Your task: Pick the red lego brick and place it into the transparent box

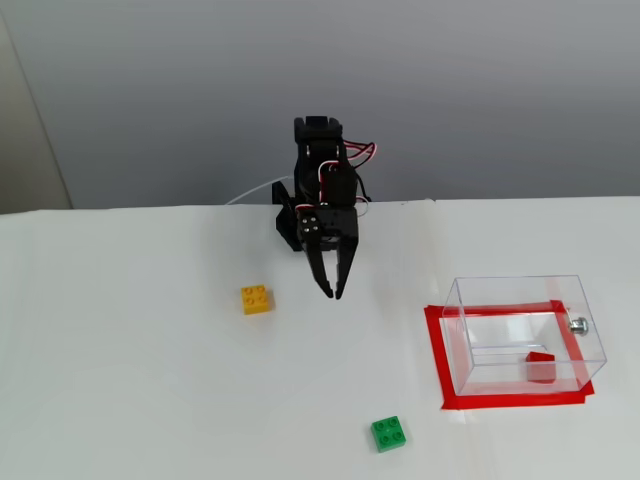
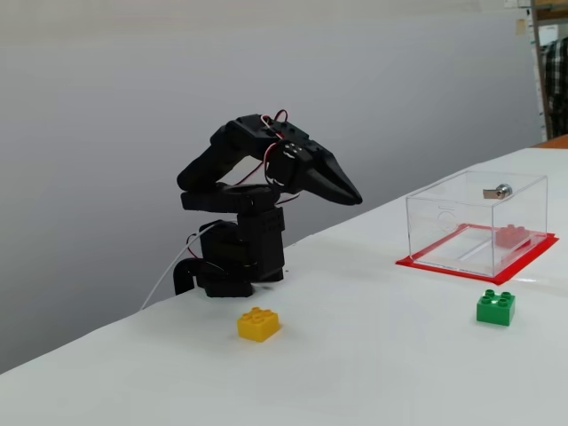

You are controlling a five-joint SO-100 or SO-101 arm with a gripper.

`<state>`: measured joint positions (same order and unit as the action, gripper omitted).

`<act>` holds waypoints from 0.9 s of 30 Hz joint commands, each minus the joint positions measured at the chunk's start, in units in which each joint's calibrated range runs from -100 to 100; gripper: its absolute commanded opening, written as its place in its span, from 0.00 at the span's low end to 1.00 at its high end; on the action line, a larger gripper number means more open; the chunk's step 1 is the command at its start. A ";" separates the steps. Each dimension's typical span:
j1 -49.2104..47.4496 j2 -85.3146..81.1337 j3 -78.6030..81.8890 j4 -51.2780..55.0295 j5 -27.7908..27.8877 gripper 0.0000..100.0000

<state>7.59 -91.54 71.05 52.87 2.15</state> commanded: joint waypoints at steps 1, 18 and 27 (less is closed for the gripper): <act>-0.45 -4.98 4.99 -0.91 0.20 0.02; -0.45 -8.20 28.05 -9.62 -0.22 0.02; -2.08 -8.20 27.96 -0.04 -0.32 0.02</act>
<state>5.13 -99.24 98.41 51.33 1.95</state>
